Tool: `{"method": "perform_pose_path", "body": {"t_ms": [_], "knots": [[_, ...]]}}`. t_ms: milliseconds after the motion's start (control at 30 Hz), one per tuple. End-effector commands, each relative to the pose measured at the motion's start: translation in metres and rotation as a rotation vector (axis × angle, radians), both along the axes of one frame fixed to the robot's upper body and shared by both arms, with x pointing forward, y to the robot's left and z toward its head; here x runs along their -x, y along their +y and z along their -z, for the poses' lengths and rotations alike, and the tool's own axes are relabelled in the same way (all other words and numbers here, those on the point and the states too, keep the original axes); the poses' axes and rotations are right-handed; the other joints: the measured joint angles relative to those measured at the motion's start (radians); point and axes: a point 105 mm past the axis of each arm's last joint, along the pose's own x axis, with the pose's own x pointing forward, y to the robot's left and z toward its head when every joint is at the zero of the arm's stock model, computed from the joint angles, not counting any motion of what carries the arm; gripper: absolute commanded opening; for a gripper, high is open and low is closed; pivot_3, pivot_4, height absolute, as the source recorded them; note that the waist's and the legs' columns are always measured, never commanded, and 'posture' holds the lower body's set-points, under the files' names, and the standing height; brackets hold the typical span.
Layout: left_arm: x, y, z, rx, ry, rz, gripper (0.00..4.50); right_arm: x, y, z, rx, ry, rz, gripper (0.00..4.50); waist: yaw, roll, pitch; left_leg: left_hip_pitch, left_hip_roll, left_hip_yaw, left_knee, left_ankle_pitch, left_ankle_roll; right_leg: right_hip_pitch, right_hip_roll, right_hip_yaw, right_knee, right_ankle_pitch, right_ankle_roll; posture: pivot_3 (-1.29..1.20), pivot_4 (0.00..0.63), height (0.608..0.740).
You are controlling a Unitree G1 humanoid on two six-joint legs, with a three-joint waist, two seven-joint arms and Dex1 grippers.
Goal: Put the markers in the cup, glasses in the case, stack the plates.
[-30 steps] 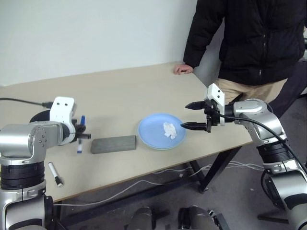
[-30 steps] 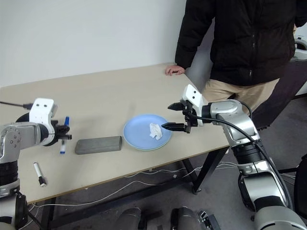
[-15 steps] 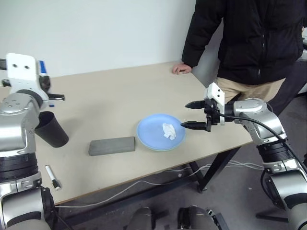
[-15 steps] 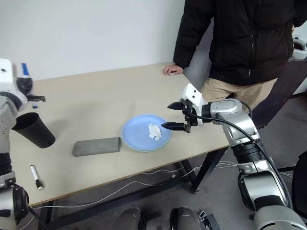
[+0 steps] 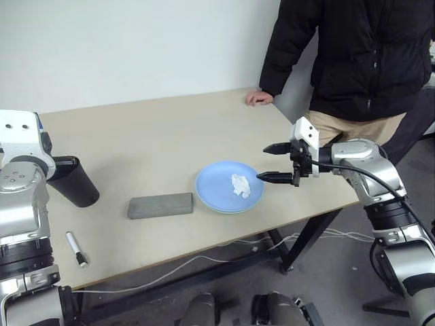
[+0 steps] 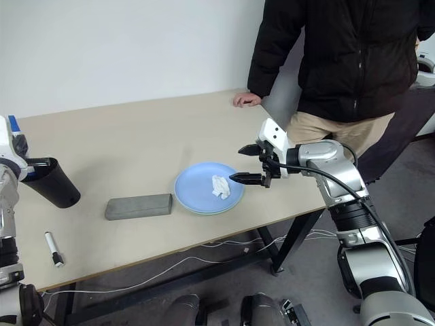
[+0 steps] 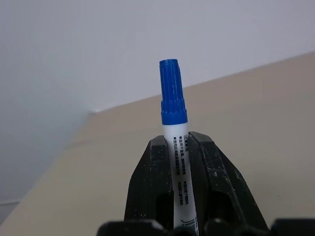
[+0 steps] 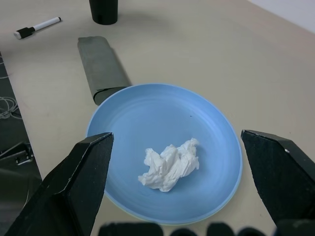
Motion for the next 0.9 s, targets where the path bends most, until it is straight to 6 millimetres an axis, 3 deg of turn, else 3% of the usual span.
{"method": "perform_pose_path", "body": {"t_ms": [33, 667, 900], "knots": [[0.005, 0.005, -0.011, -0.048, -0.065, -0.021, 0.11, -0.002, 0.0, -0.021, -0.017, -0.069, -0.011, 4.5, 0.0, 0.0, 0.0, 0.0, 0.0, 0.0, 0.0, 0.0, 0.0, 0.0, 0.0, 0.0, 0.0, 0.0, 0.0, 0.0, 0.0, 0.701], [0.001, -0.006, 0.006, -0.075, -0.095, 0.003, 0.11, -0.001, 0.002, -0.024, -0.028, -0.072, -0.011, 4.5, 0.0, 0.0, 0.0, 0.0, 0.002, 0.0, 0.0, 0.0, 0.0, 0.0, 0.0, -0.003, 0.0, 0.0, 0.0, 0.0, 0.0, 0.701], [0.0, -0.007, 0.008, -0.094, -0.073, 0.004, 2.44, -0.001, 0.003, -0.023, -0.031, -0.07, -0.012, 4.5, 0.0, 0.0, 0.0, 0.0, 0.002, 0.0, 0.0, 0.0, 0.0, 0.0, -0.001, -0.005, 0.0, 0.0, 0.0, 0.0, 0.0, 0.701]]}}
